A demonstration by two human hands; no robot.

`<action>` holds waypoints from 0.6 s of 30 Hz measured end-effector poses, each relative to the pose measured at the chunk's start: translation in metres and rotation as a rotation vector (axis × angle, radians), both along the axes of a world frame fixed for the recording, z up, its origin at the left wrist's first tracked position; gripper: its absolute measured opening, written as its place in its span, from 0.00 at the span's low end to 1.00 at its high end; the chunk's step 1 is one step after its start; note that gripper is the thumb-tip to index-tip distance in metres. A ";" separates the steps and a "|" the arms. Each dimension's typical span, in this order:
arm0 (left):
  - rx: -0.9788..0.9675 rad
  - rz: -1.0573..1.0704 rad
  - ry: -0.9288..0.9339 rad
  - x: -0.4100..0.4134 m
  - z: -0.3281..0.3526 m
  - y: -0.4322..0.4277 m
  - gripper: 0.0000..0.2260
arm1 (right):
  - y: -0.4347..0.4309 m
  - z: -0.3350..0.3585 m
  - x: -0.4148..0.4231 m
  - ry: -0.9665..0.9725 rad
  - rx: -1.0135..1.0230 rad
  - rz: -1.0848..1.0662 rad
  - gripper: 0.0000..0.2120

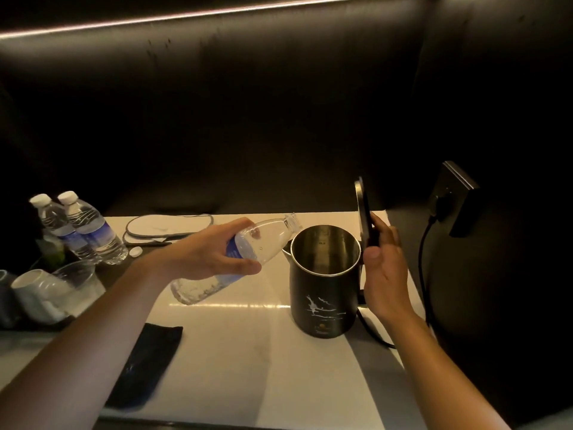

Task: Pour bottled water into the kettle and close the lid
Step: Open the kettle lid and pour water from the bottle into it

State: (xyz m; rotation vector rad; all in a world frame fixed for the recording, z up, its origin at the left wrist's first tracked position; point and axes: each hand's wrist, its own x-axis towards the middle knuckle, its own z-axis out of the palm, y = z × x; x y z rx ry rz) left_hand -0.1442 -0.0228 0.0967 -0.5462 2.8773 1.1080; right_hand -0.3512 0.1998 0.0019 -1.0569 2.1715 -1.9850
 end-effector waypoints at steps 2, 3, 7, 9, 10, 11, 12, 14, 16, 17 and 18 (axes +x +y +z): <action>-0.058 -0.016 -0.065 -0.005 0.010 -0.002 0.35 | 0.000 -0.001 -0.001 0.008 0.001 -0.012 0.24; -0.082 -0.023 -0.097 -0.007 0.013 -0.003 0.35 | -0.001 -0.001 -0.001 0.010 0.001 -0.014 0.24; -0.207 -0.052 -0.219 -0.018 0.027 -0.003 0.36 | 0.000 -0.001 0.000 0.013 -0.001 -0.013 0.26; -0.244 -0.069 -0.257 -0.023 0.032 -0.002 0.35 | 0.000 -0.001 0.000 0.015 -0.004 -0.013 0.25; -0.257 -0.077 -0.277 -0.025 0.034 0.000 0.34 | 0.001 -0.001 0.000 0.021 -0.006 -0.012 0.25; -0.266 -0.083 -0.301 -0.028 0.037 0.001 0.34 | 0.001 -0.001 0.000 0.025 -0.007 -0.012 0.25; -0.274 -0.088 -0.327 -0.030 0.040 0.002 0.35 | 0.001 -0.001 0.000 0.027 -0.007 -0.013 0.25; -0.296 -0.090 -0.372 -0.034 0.045 0.004 0.36 | 0.001 -0.001 0.001 0.025 0.001 -0.019 0.25; -0.312 -0.082 -0.400 -0.037 0.048 0.006 0.37 | 0.001 -0.001 0.001 0.023 0.007 -0.021 0.25; -0.323 -0.079 -0.412 -0.039 0.050 0.008 0.39 | 0.002 -0.001 0.001 0.020 0.005 -0.018 0.25; -0.342 -0.080 -0.424 -0.040 0.052 0.010 0.42 | 0.002 0.000 0.002 0.016 0.002 -0.015 0.25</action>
